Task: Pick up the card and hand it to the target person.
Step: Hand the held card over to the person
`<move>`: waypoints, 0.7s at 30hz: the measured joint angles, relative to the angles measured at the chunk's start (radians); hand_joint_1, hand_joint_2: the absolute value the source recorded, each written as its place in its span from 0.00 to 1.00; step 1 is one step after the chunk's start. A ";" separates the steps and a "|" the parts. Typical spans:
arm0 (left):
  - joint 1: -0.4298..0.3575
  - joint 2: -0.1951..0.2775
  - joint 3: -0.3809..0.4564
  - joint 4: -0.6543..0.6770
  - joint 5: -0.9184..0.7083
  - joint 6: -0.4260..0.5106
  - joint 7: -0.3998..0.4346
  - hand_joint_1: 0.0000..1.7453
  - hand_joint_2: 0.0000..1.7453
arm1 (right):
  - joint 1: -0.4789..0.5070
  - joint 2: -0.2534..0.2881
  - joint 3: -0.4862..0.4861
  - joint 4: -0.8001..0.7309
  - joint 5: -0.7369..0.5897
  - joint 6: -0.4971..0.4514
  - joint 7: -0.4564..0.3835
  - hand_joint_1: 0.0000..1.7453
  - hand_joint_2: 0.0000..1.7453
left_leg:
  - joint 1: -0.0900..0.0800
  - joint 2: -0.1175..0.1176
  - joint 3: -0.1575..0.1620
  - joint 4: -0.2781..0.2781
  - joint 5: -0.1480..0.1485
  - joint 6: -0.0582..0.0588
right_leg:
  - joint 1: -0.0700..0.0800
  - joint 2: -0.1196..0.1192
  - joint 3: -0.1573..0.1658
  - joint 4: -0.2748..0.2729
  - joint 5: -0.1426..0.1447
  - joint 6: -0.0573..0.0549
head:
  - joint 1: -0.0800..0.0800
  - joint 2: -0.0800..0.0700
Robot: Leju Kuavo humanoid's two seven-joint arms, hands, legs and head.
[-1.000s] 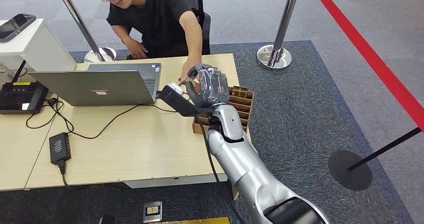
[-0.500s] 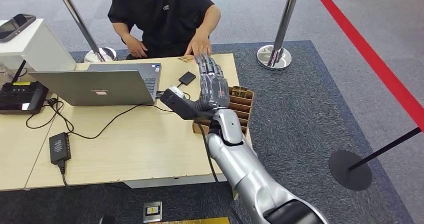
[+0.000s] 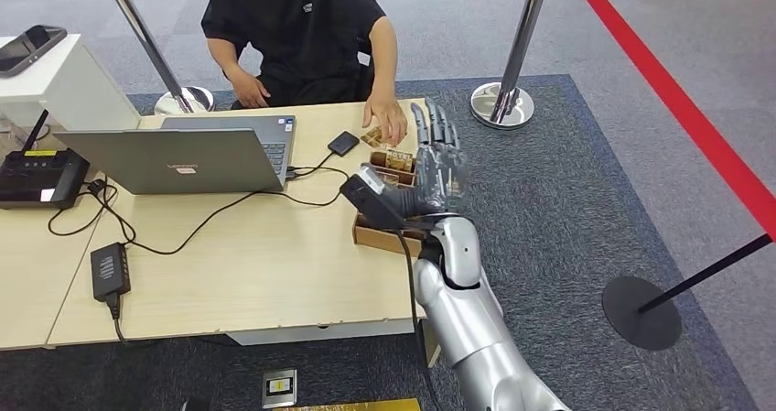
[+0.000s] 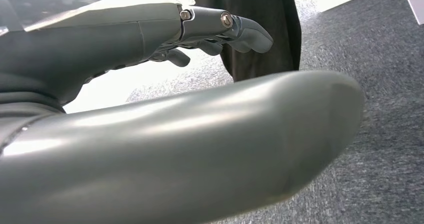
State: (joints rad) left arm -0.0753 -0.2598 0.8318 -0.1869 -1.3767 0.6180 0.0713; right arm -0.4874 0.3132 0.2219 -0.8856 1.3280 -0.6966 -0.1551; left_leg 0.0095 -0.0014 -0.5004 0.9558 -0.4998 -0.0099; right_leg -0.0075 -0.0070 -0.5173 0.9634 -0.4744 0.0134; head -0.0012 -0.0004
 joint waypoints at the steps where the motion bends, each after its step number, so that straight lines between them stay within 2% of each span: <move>1: 0.001 0.000 0.000 0.000 0.000 0.000 -0.001 0.00 0.00 | 0.022 -0.002 -0.042 -0.039 0.006 0.000 -0.020 0.00 0.00 | 0.000 0.000 0.000 0.000 0.000 0.000 | 0.000 0.000 0.000 0.000 0.000 0.000 | 0.000 0.000; 5: 0.004 0.000 0.001 0.000 0.000 0.000 -0.009 0.00 0.00 | 0.094 -0.005 -0.264 -0.179 -0.011 -0.002 -0.174 0.00 0.00 | 0.000 0.000 0.000 0.000 0.000 0.000 | 0.000 0.000 0.000 0.000 0.000 0.000 | 0.000 0.000; 11: 0.006 0.001 0.003 0.000 0.002 0.003 -0.014 0.00 0.00 | 0.167 0.000 -0.671 -0.296 -0.139 -0.002 -0.369 0.00 0.00 | 0.000 0.000 0.000 0.000 -0.001 0.000 | -0.001 0.000 0.000 -0.001 0.000 0.000 | 0.000 0.000; 17: 0.006 0.001 0.010 0.000 0.004 0.005 -0.010 0.00 0.00 | 0.192 0.015 -1.019 -0.303 -0.191 -0.002 -0.496 0.00 0.00 | 0.000 0.000 0.000 0.000 -0.001 0.000 | -0.001 0.000 0.000 -0.001 0.000 0.000 | 0.000 0.000; 21: 0.005 0.000 0.015 0.000 0.004 0.008 -0.018 0.00 0.00 | 0.198 0.015 -1.205 -0.293 -0.251 -0.002 -0.533 0.00 0.00 | 0.000 0.000 0.000 0.000 -0.001 0.000 | -0.001 0.000 0.000 -0.001 0.000 0.000 | 0.000 0.000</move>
State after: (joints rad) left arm -0.0703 -0.2598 0.8463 -0.1869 -1.3725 0.6259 0.0537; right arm -0.2892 0.3278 -0.9830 -1.1790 1.0773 -0.6989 -0.6883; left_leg 0.0096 -0.0014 -0.5003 0.9556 -0.5005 -0.0097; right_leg -0.0082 -0.0070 -0.5171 0.9623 -0.4745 0.0135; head -0.0011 -0.0004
